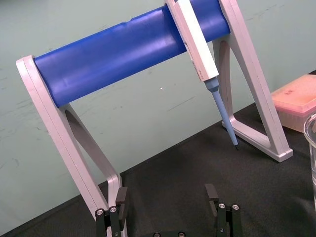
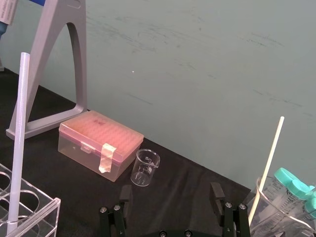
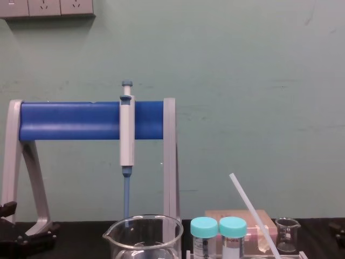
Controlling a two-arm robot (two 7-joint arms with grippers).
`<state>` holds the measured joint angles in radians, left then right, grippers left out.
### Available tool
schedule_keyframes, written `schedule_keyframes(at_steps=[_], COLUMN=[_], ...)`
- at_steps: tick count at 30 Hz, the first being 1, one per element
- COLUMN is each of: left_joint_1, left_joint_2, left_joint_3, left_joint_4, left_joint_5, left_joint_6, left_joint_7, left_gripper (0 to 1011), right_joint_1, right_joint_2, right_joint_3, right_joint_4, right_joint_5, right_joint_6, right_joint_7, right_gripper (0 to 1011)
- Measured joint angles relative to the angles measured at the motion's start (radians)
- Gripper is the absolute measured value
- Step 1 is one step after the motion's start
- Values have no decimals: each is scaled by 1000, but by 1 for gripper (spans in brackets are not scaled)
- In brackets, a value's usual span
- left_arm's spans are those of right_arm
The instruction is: Pick up the stirring rod with one hand, then place it down.
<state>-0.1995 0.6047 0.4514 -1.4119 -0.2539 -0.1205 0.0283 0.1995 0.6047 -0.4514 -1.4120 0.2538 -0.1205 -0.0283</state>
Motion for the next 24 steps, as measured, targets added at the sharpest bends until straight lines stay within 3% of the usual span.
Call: schedule_keyframes(at_steps=[24], left_joint_1=[0], left_joint_2=[0], left_joint_3=[0], left_joint_4=[0], left_joint_5=[0], left_joint_6=[0], left_joint_7=[0], left_gripper=[1001], right_joint_1=[0], right_joint_2=[0], right_joint_3=[0], right_joint_4=[0], right_joint_5=[0], right_joint_6=[0], right_joint_7=[0], right_gripper=[1003])
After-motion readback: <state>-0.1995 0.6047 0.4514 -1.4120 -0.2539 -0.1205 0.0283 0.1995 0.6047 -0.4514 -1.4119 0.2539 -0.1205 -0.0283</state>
